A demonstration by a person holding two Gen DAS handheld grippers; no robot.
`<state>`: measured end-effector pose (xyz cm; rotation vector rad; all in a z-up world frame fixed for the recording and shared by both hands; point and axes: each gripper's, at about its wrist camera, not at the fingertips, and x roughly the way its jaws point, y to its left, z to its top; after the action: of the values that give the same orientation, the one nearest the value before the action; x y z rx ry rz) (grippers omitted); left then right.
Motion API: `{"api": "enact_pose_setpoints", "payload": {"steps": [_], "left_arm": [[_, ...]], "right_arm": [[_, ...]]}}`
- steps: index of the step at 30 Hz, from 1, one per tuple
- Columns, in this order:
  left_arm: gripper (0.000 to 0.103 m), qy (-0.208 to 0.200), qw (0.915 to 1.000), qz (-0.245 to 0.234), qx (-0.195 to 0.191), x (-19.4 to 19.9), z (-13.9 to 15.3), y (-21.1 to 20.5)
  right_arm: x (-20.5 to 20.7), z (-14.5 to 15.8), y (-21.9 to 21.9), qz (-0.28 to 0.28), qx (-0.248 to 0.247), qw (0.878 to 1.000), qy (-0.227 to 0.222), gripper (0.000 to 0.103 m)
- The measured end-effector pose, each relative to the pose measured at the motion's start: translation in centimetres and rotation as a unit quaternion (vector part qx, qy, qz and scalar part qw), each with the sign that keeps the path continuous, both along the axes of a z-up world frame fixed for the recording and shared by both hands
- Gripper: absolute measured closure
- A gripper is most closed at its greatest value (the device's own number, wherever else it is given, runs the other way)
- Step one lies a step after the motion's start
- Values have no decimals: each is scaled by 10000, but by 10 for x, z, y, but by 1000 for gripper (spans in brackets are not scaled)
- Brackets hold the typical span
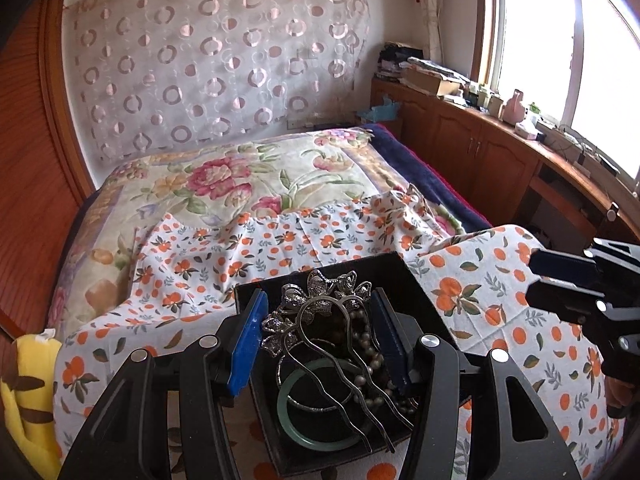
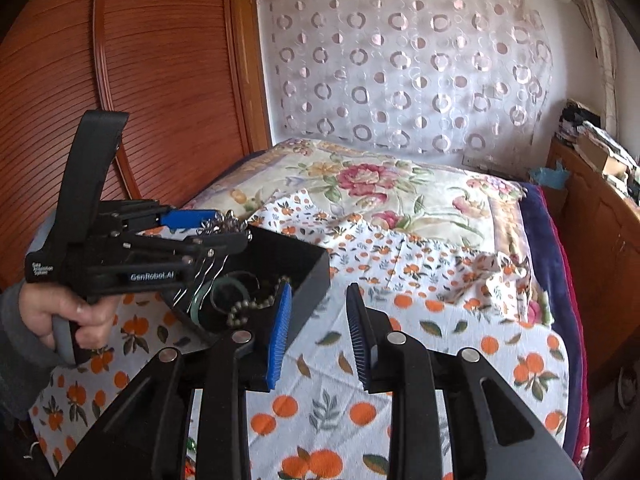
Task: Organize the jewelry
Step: 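Open both tools to drop the comb and pearls into the box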
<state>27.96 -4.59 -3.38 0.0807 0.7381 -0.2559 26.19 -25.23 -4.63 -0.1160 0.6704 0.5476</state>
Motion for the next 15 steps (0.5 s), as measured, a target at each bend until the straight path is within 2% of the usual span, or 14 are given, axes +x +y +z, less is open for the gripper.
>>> {"api": "enact_pose_setpoints", "payload": {"steps": [2,6,15], "left_arm": [[52,8,10000,-5,39,2,-2,-2],[40,-66,10000,-22,47,-2,0,-4],[39,-197,9998,-70,-47,-47,13,8]], "right_arm": [[-2,-5,-2,-21,-8,10000,41,72],[-6,-11,-4,-69,-11,9999,93,72],[-38,-18,-10,-162,63,9996,206,72]]}}
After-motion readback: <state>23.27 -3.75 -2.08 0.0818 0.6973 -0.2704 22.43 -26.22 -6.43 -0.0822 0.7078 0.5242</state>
